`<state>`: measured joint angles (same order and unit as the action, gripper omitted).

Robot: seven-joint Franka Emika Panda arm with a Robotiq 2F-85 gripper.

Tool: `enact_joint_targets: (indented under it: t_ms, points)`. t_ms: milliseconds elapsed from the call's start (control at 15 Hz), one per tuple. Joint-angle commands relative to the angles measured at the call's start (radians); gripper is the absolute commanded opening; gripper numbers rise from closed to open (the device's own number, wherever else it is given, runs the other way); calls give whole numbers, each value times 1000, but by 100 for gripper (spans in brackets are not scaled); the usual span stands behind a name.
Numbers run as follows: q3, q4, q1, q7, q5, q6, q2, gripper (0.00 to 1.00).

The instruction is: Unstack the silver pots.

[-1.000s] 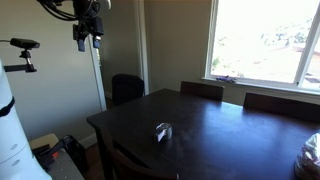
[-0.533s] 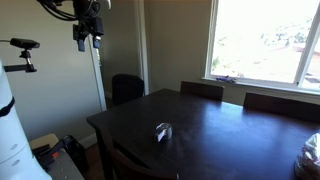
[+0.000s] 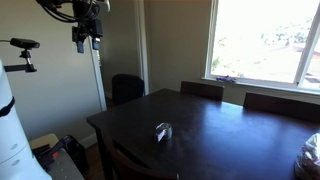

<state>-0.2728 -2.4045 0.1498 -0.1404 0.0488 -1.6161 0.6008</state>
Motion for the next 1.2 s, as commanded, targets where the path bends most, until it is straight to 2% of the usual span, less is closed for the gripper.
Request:
enact_joint_targets:
  t_ms: [0,800,1133]
  points:
    - [13,2,17,-8,-7,1,-5,100]
    - [11,0,19,-5,-9,-3,-7,100]
    - [-42,17,44,-28,-10,-61,-80,100]
